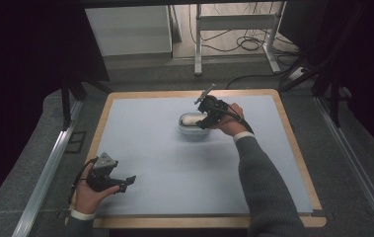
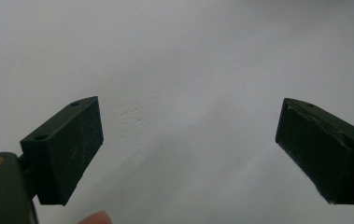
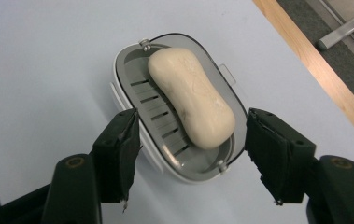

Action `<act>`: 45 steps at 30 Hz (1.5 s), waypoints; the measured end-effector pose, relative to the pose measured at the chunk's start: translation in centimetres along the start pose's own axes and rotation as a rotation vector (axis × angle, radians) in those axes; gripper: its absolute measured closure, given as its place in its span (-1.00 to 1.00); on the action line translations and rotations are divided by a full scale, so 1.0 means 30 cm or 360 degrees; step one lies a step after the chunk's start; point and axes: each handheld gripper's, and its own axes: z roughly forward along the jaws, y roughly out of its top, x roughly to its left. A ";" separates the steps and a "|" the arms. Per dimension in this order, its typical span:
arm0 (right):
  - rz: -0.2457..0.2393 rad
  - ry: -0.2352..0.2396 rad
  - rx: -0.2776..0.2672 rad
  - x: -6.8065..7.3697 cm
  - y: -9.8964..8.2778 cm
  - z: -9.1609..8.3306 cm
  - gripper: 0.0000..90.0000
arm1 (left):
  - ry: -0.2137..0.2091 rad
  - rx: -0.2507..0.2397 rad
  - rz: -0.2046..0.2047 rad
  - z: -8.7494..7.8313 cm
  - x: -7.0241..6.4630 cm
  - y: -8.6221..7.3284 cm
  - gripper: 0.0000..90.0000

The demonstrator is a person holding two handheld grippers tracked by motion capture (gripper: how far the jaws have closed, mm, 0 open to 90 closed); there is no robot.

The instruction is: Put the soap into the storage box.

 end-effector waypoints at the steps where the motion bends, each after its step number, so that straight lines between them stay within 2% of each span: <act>1: 0.0013 -0.0006 -0.0007 -0.001 -0.013 -0.003 -0.23 | -0.0001 -0.0002 -0.0004 0.001 -0.001 0.000 -0.82; 2: 0.0013 -0.0006 -0.0007 -0.001 -0.013 -0.003 -0.23 | -0.0001 0.0001 -0.0002 0.001 -0.002 0.000 -0.82; 3: 0.0034 -0.0027 0.0000 0.003 -0.040 -0.011 -0.25 | -0.0001 0.0001 0.0000 0.001 -0.002 0.000 -0.82; 14: 0.0173 -0.0065 -0.0190 0.035 -0.256 -0.092 -0.26 | 0.0020 -0.0012 -0.0017 0.002 -0.004 -0.001 -0.82; 15: 0.0173 -0.0065 -0.0190 0.035 -0.256 -0.092 -0.26 | 0.0020 -0.0012 -0.0017 0.002 -0.004 -0.001 -0.82; 19: 0.0219 -0.0077 -0.0218 0.051 -0.345 -0.122 -0.27 | 0.0028 -0.0006 -0.0012 0.006 -0.006 -0.001 -0.82; 20: 0.0254 -0.0079 -0.0230 0.060 -0.388 -0.134 -0.27 | 0.0031 -0.0004 -0.0010 0.007 -0.006 -0.001 -0.82; 21: 0.0254 -0.0079 -0.0230 0.060 -0.388 -0.134 -0.27 | 0.0031 -0.0001 -0.0009 0.007 -0.006 -0.001 -0.82; 23: 0.0291 -0.0102 -0.0241 0.079 -0.451 -0.147 -0.27 | 0.0033 -0.0001 -0.0010 0.007 -0.006 -0.001 -0.82; 24: 0.0291 -0.0102 -0.0241 0.079 -0.451 -0.147 -0.27 | 0.0032 -0.0003 -0.0013 0.006 -0.006 -0.001 -0.82; 28: 0.0334 -0.0113 -0.0254 0.110 -0.539 -0.155 -0.29 | 0.0037 -0.0007 -0.0018 0.001 -0.002 -0.002 -0.82; 29: 0.0372 -0.0112 -0.0265 0.122 -0.580 -0.160 -0.29 | 0.0038 -0.0007 -0.0017 0.001 -0.002 -0.002 -0.82; 30: 0.0372 -0.0112 -0.0265 0.122 -0.580 -0.160 -0.29 | 0.0038 -0.0005 -0.0017 0.002 -0.003 -0.002 -0.82; 32: 0.0418 -0.0106 -0.0287 0.130 -0.634 -0.168 -0.29 | 0.0039 0.0004 -0.0018 0.006 -0.006 -0.002 -0.82; 37: 0.0435 -0.0120 -0.0268 0.131 -0.669 -0.171 -0.29 | 0.0039 0.0007 -0.0013 0.008 -0.006 -0.002 -0.82; 38: 0.0457 -0.0114 -0.0293 0.128 -0.675 -0.174 -0.29 | 0.0042 0.0006 -0.0017 0.007 -0.007 -0.002 -0.82; 45: 0.0437 -0.0141 -0.0305 0.135 -0.674 -0.170 -0.29 | 0.0040 -0.0001 -0.0015 0.005 -0.005 -0.001 -0.82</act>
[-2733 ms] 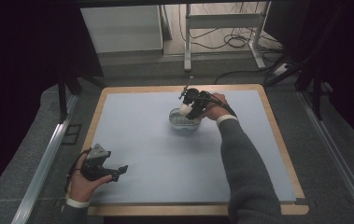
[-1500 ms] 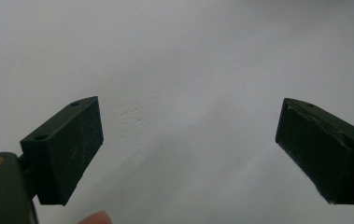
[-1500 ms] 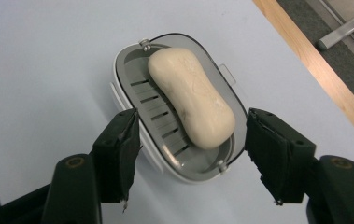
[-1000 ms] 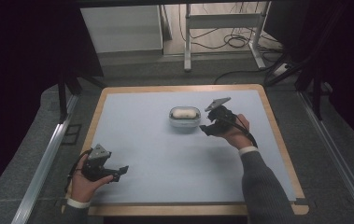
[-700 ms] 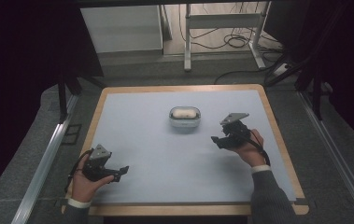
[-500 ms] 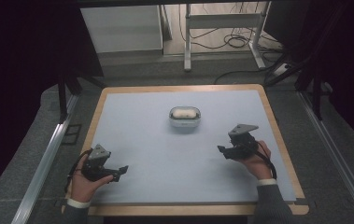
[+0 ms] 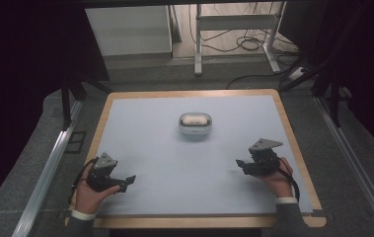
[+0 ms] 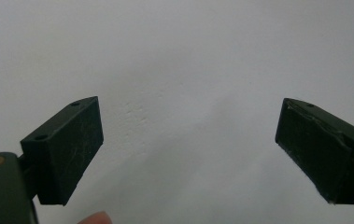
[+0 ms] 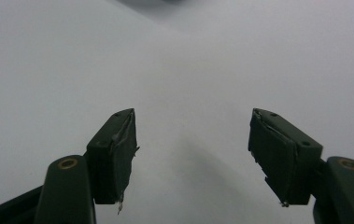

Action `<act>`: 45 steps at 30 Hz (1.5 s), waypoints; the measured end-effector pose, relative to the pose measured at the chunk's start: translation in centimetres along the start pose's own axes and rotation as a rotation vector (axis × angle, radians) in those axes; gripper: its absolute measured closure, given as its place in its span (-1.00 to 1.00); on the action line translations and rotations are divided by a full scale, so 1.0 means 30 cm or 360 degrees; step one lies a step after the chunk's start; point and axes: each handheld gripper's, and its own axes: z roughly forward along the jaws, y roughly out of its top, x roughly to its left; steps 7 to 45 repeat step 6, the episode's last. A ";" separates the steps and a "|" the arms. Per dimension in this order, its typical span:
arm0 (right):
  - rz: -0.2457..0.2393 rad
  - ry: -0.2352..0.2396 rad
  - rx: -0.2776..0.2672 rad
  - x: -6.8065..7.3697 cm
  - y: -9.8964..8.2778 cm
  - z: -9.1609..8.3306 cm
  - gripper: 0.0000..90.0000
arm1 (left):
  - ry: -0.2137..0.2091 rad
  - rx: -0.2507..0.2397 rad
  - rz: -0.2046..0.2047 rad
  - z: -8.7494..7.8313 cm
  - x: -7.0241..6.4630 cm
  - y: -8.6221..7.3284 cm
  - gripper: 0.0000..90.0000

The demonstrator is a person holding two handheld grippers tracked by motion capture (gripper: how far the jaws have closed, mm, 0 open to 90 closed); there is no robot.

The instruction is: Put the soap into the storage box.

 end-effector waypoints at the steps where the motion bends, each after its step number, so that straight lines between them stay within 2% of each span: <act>1: 0.0000 0.0000 0.0000 0.000 0.000 0.000 -0.29 | 0.0000 0.0001 0.0002 0.001 0.000 0.000 -0.82; 6: 0.0010 -0.0031 -0.0063 -0.006 -0.002 -0.027 -0.31 | -0.0003 0.0004 0.0007 0.004 0.000 0.001 -0.82; 45: 0.0010 -0.0031 -0.0063 -0.006 -0.002 -0.027 -0.31 | -0.0003 0.0004 0.0007 0.004 0.000 0.001 -0.82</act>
